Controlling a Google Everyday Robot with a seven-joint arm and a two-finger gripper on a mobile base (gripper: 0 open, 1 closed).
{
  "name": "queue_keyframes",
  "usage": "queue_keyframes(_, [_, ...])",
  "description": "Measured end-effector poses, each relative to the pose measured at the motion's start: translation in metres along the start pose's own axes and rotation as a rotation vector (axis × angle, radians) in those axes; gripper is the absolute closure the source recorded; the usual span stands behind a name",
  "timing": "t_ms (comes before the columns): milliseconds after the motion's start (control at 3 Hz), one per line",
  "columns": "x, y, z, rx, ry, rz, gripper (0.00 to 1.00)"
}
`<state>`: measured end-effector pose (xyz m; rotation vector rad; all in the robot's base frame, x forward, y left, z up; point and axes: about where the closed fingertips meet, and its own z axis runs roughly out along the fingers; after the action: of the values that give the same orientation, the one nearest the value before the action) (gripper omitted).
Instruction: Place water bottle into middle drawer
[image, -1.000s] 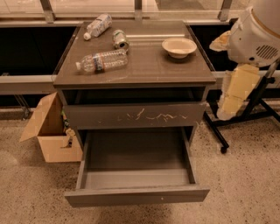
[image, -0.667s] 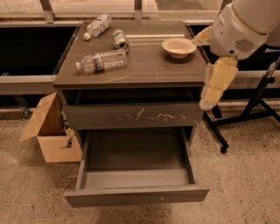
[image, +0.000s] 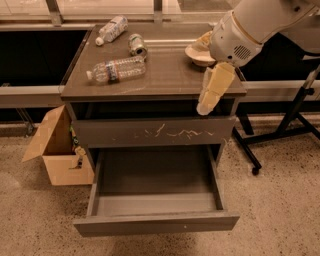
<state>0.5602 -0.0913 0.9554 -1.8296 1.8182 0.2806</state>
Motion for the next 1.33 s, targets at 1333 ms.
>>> queue_keyframes(1333, [-0.038,-0.113,0.076,0.020,-0.193,-0.066,0.00])
